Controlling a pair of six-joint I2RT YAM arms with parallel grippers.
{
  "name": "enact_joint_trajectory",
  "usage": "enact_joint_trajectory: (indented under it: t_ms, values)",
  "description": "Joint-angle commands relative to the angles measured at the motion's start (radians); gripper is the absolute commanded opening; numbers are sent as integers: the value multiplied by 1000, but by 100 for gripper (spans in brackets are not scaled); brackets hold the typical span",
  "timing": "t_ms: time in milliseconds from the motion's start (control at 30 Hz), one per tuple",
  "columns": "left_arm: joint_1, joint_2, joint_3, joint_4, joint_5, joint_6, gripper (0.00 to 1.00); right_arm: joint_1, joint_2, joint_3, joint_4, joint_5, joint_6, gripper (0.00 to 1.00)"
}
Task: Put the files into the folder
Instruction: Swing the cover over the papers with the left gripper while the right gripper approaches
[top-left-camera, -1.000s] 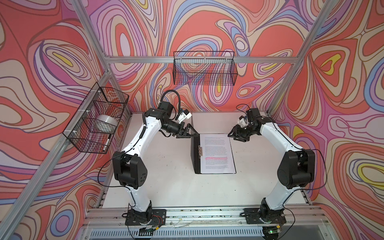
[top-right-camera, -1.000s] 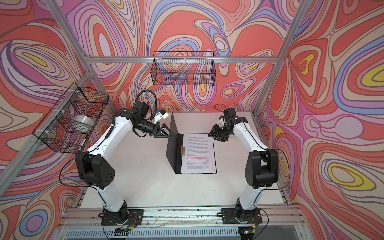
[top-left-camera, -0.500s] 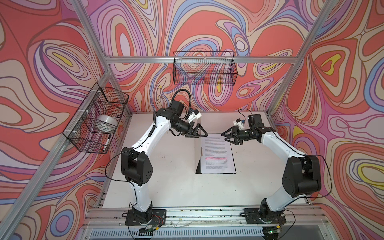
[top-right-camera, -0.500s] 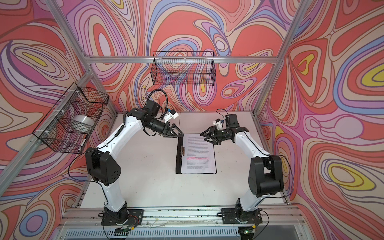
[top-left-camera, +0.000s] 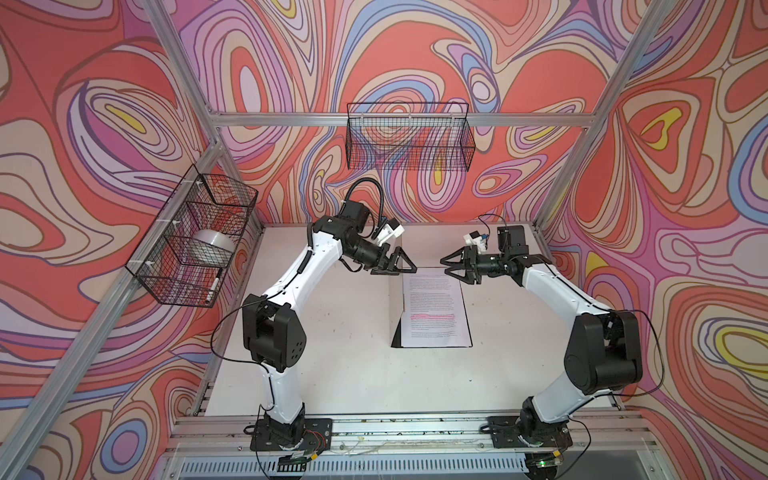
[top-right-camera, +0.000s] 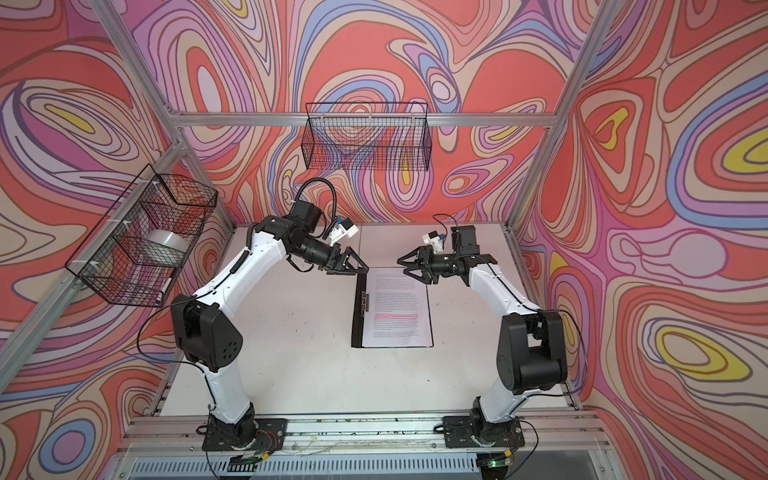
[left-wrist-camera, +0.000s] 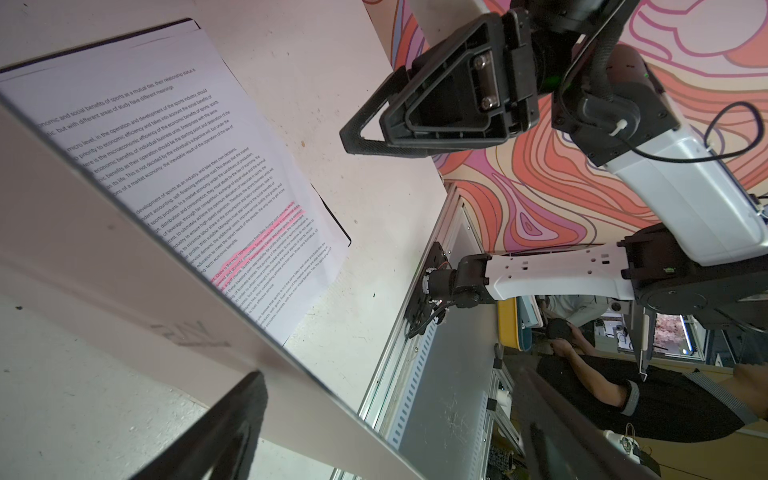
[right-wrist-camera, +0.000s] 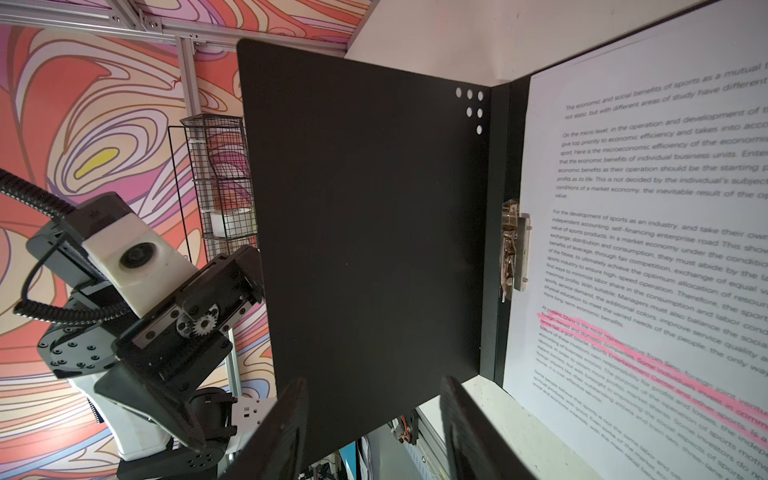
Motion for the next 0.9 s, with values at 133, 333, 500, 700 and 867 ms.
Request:
enact_joint_trajectory:
  t_ms: [133,333,500,700,867]
  values:
    - [-17,-8,23,6,-2,23,97,5,-14,10,39,-27,24,54]
    - [-25,-4,29,8,-2,23,100,4,-7,14,40,-37,22,54]
    - [-35,8,42,-12,-7,38,100,4,11,20,57,-48,36,54]
    - [-58,25,66,-34,-4,57,100,4,24,24,108,-66,64,55]
    - [-96,79,122,-77,-25,73,100,3,43,32,109,-78,65,55]
